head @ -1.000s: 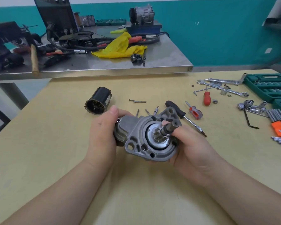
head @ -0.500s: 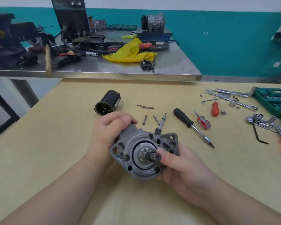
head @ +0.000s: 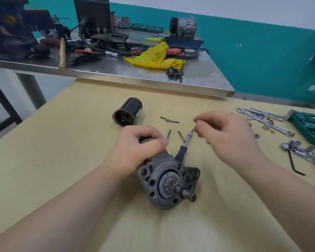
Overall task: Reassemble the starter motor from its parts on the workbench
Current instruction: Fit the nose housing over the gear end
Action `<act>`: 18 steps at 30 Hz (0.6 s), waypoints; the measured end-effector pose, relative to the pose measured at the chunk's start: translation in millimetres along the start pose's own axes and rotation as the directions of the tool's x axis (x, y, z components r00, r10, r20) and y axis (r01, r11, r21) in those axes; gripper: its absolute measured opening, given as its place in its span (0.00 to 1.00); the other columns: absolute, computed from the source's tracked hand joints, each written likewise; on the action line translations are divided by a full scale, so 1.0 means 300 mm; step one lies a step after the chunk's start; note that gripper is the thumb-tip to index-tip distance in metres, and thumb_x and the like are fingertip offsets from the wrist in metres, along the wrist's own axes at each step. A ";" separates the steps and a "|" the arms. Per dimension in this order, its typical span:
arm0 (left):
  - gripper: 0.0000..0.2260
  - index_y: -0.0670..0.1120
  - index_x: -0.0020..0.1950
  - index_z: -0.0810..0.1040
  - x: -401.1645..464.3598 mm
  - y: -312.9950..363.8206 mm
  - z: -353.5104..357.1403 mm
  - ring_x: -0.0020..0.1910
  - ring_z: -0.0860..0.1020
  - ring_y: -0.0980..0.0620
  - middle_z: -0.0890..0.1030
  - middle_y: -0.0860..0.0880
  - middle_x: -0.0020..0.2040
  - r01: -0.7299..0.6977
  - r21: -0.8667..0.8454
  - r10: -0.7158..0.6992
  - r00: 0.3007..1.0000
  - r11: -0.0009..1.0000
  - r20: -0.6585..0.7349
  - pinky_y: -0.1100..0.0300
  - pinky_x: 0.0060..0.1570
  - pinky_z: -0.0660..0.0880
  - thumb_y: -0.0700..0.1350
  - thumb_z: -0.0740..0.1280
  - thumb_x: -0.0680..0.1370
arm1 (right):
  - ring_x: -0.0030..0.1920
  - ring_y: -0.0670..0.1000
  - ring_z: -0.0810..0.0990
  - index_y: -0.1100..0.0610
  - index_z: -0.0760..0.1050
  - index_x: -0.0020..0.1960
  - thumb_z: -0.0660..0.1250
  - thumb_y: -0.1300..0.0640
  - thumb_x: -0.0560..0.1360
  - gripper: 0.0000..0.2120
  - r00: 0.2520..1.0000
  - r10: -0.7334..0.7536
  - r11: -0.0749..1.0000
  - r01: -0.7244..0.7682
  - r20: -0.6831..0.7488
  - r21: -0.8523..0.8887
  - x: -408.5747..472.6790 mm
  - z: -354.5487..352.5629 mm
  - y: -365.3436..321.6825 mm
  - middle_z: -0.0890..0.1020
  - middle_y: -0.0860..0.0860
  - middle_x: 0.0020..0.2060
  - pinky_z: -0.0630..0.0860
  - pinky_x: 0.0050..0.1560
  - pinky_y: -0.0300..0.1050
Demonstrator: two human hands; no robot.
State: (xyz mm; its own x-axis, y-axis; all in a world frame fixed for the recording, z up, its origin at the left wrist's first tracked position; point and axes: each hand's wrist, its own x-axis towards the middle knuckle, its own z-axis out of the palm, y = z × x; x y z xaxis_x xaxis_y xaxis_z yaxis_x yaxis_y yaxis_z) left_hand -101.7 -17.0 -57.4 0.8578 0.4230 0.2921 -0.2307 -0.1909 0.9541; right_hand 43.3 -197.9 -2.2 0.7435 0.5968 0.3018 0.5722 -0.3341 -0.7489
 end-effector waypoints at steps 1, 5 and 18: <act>0.08 0.49 0.37 0.87 0.001 -0.002 0.000 0.32 0.78 0.57 0.82 0.52 0.32 0.010 -0.001 -0.010 1.000 1.000 0.025 0.66 0.33 0.74 0.53 0.74 0.68 | 0.47 0.38 0.84 0.46 0.87 0.51 0.69 0.56 0.80 0.09 0.997 -0.031 0.993 0.039 0.071 -0.112 0.058 0.016 -0.015 0.87 0.37 0.42 0.76 0.47 0.33; 0.10 0.47 0.38 0.87 0.009 -0.006 0.001 0.35 0.80 0.53 0.83 0.46 0.35 0.047 -0.033 -0.043 0.992 0.998 0.116 0.61 0.36 0.75 0.53 0.73 0.68 | 0.53 0.48 0.83 0.48 0.88 0.55 0.65 0.56 0.82 0.13 0.964 -0.055 0.880 0.169 0.260 -0.443 0.285 0.118 -0.047 0.88 0.44 0.50 0.81 0.55 0.45; 0.28 0.36 0.43 0.85 0.046 -0.052 0.013 0.39 0.80 0.43 0.81 0.29 0.41 0.142 -0.084 -0.119 0.963 0.986 0.241 0.50 0.44 0.75 0.64 0.74 0.74 | 0.25 0.53 0.71 0.59 0.70 0.28 0.63 0.73 0.58 0.10 0.814 0.173 0.466 0.428 0.555 -0.774 0.549 0.425 -0.036 0.71 0.55 0.23 0.67 0.27 0.40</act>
State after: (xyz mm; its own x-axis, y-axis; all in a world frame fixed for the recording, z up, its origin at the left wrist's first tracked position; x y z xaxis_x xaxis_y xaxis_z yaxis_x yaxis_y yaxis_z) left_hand -84.4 -11.8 -68.4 0.9643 0.2165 0.1523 -0.1440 -0.0538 0.9881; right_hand 115.5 -2.9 -19.5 0.5121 0.8326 -0.2110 0.8532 -0.4647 0.2368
